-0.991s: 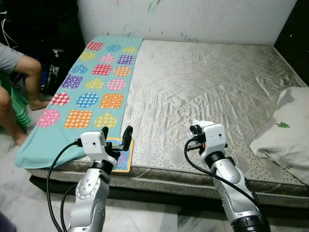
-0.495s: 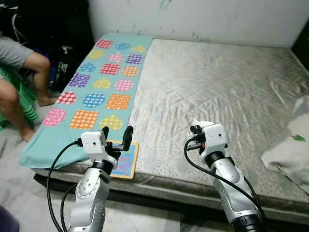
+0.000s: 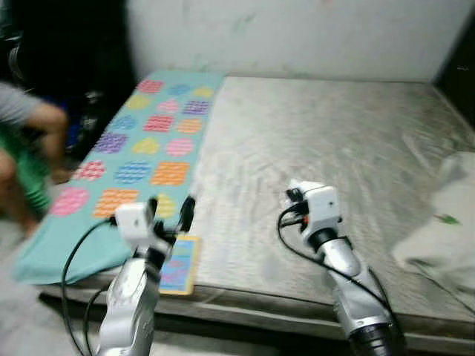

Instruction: Clean up the room

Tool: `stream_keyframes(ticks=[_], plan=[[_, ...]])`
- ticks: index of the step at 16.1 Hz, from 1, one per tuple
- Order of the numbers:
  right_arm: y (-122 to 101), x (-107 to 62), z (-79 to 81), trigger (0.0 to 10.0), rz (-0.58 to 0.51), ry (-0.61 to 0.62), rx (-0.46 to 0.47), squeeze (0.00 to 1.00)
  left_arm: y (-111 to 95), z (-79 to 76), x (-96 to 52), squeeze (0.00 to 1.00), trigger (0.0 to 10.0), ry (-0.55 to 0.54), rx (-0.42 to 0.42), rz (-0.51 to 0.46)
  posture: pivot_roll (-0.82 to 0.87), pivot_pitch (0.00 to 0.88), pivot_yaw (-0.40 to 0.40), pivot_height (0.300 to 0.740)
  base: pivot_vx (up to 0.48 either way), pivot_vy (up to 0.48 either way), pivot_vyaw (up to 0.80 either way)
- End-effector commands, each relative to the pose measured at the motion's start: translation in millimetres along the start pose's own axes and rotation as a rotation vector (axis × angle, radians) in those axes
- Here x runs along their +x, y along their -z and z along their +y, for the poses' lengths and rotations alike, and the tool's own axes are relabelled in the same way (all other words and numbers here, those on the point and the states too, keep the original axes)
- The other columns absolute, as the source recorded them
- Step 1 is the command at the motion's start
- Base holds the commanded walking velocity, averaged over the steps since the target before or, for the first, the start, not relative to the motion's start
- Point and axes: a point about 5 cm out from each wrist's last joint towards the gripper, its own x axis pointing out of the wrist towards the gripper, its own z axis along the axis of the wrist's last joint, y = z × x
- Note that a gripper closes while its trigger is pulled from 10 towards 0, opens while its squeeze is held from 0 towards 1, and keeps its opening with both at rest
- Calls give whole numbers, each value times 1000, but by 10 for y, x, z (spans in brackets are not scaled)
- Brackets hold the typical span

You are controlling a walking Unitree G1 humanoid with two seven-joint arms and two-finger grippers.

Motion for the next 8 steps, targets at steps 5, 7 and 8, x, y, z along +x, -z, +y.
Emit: stream_keyframes(ticks=[5, 7, 8], plan=[[66, -13, -76, 10000, 24, 35, 2, 0, 40, -38, -11, 0, 10000, 8, -10, 20, 24, 31, 25, 740, 303, 0, 0], [80, -13, -79, 10000, 29, 37, 4, 0, 99, -77, -1, 0, 10000, -10, -42, 52, 24, 31, 25, 740, 0, 0, 0], [88, -14, -70, 10000, 31, 37, 6, 0, 128, -69, -1, 0, 10000, -39, -29, 70, 23, 31, 25, 740, 0, 0, 0]])
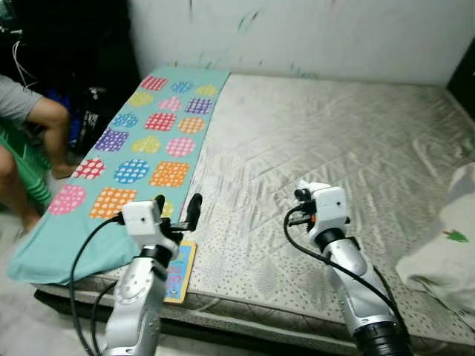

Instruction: Clean up the room

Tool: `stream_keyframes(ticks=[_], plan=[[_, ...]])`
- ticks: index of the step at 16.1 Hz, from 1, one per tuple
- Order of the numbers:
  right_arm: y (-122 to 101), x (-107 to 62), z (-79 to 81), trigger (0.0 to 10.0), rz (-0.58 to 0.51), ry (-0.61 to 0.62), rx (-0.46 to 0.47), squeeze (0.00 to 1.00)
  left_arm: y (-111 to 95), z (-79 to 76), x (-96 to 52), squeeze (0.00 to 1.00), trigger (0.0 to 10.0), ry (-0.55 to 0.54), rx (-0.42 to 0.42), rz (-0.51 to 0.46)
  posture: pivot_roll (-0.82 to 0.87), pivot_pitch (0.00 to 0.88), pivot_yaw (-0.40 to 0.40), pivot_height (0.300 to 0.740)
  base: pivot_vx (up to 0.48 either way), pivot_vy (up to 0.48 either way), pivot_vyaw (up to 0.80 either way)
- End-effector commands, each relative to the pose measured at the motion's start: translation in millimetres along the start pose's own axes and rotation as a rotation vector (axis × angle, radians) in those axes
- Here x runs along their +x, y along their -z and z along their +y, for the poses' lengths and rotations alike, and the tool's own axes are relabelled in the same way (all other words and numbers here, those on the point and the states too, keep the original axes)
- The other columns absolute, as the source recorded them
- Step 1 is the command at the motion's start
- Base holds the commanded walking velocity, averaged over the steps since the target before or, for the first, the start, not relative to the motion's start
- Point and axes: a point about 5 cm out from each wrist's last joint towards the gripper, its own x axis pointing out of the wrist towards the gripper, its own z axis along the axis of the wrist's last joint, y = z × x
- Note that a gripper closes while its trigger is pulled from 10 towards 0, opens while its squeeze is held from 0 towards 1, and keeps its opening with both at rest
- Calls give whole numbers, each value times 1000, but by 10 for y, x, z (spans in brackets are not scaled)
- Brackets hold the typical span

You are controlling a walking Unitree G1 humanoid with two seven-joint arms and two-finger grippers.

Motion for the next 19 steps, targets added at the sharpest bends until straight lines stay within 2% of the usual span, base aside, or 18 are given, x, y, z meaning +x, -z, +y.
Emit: stream_keyframes(ticks=[1, 4, 6, 15, 19], plan=[[36, -6, 10, 10000, 15, -1, 4, 0, 65, -3, -17, 0, 10000, -16, -18, 32, 23, 30, 24, 740, 0, 0, 0], [40, -11, 3, 10000, 21, -2, 6, 0, 45, -8, -26, 0, 10000, 8, -22, 15, 19, 33, 21, 740, 0, 107, -390], [38, -10, -13, 10000, 21, -1, 2, 0, 38, -11, -19, 0, 10000, 10, -20, 14, 16, 34, 21, 740, 0, 459, -484], [62, -11, 16, 10000, 36, -27, -9, 0, 44, -18, -21, 0, 10000, 0, -45, 3, 14, 35, 13, 740, 0, 480, 0], [66, -6, 21, 10000, 41, -36, -11, 0, 22, -44, -31, 0, 10000, 30, -45, -16, 14, 34, 11, 740, 0, 0, 0]])
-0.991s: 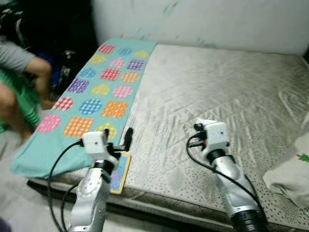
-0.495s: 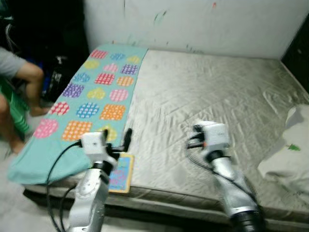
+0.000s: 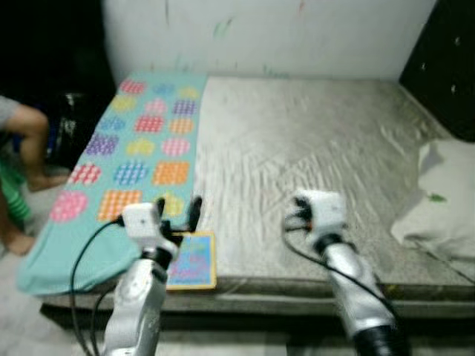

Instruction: Clean up the room

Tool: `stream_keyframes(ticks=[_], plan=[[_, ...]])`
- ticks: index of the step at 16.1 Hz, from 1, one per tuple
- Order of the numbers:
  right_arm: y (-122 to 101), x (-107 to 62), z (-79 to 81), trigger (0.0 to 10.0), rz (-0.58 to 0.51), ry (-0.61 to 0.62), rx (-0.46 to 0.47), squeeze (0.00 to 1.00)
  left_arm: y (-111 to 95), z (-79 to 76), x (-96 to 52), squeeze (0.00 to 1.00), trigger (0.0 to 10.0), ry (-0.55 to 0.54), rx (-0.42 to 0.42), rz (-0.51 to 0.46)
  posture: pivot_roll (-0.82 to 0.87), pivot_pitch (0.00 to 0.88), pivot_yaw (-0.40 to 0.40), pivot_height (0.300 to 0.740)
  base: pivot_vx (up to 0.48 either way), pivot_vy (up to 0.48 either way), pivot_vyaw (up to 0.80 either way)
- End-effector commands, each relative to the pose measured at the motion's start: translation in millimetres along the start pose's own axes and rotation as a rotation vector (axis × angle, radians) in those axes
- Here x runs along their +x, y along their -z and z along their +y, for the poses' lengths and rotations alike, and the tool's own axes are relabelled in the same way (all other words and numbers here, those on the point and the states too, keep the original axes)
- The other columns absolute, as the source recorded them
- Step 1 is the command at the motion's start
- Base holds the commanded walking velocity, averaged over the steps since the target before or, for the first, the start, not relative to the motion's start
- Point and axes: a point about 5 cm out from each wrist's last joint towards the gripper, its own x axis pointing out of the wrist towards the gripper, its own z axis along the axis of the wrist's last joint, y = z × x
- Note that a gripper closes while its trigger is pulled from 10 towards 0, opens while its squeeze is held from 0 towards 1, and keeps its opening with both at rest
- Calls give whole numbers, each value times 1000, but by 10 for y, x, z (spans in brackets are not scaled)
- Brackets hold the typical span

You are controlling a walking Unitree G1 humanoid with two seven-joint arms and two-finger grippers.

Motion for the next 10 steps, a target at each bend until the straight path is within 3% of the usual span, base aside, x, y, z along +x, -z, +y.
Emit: stream_keyframes(ticks=[1, 10], plan=[[-5, -8, -77, 10000, 4, 16, -6, 0, 4, -75, 9, 0, 10000, 19, -20, -9, 14, 34, 11, 740, 0, 0, 0], [7, -15, -73, 10000, 7, 22, -5, 0, 1, -72, 5, 0, 10000, 33, -14, -7, 13, 35, 17, 740, 255, 0, 0]])
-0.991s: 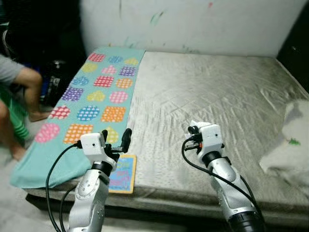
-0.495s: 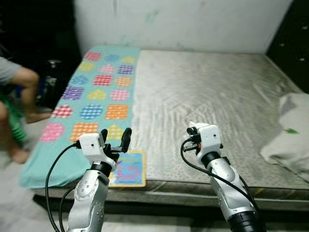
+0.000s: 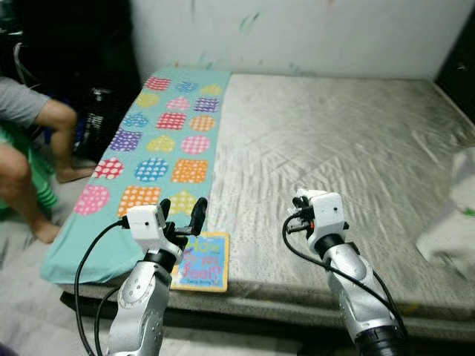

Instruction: Clean up the room

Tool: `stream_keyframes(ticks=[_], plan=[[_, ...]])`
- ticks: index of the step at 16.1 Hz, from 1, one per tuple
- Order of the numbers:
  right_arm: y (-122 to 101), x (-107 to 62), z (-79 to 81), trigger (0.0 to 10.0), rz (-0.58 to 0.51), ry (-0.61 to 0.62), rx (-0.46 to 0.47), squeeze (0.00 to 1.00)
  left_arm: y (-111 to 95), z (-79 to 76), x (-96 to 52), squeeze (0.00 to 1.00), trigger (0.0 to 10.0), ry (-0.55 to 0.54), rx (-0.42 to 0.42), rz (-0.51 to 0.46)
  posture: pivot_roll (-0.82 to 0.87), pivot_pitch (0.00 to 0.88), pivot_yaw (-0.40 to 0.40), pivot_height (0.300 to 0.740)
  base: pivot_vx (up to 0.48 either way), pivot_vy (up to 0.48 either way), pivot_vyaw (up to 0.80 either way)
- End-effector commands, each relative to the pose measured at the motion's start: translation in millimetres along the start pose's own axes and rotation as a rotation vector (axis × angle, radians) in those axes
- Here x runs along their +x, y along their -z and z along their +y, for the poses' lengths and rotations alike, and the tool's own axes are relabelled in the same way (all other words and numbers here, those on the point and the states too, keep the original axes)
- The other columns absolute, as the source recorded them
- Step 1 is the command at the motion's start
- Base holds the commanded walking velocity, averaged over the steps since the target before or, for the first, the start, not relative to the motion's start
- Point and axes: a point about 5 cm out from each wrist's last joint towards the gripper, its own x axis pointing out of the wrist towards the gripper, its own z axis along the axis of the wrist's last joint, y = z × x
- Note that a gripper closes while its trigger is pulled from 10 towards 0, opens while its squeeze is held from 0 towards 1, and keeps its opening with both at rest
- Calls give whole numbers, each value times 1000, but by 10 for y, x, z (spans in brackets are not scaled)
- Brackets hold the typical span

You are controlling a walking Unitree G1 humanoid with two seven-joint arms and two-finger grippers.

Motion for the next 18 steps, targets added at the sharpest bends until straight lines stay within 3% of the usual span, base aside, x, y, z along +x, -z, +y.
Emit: stream_keyframes(ticks=[1, 10, 13, 18], plan=[[-2, -1, -10, 10000, 2, 2, 2, 0, -9, -39, 2, 0, 10000, 15, -8, -8, 14, 35, 18, 740, 311, 0, 0], [16, 2, 6, 10000, 5, 4, 5, 0, -15, -46, 13, 0, 10000, 25, 5, -2, 19, 31, 26, 740, 308, 0, 0], [31, 10, -5, 10000, 8, 6, 4, 0, 32, -23, 39, 0, 10000, -36, -9, 31, 23, 26, 29, 740, 0, 0, 0], [48, 6, -4, 10000, 13, 11, 7, 0, 15, -29, 39, 0, 10000, -16, -5, 22, 23, 26, 29, 740, 0, 156, -168]])
